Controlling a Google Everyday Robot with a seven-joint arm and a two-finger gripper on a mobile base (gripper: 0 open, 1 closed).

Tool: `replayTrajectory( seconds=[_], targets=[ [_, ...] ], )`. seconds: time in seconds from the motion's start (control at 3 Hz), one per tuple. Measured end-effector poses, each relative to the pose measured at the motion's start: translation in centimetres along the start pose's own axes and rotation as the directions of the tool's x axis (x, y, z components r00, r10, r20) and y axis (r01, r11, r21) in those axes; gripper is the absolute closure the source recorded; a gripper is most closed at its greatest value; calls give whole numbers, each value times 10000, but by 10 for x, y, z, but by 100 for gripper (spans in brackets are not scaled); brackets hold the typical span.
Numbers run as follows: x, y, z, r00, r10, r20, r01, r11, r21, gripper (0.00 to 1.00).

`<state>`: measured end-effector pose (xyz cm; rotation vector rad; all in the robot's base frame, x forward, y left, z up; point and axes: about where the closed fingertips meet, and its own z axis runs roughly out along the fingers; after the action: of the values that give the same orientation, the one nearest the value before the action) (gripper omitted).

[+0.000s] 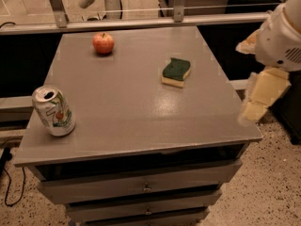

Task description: Pick 7up can

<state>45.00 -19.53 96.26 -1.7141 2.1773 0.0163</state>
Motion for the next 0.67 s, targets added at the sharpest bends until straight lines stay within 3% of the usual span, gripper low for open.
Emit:
replayTrajectory(
  seconds=[0.33, 0.67],
  targets=[
    [-53, 3, 52, 9851, -219, 1708, 379, 9952, -906, 0],
    [-137, 19, 95, 9202, -481, 3885, 1169, 9809, -1554, 0]
  ],
)
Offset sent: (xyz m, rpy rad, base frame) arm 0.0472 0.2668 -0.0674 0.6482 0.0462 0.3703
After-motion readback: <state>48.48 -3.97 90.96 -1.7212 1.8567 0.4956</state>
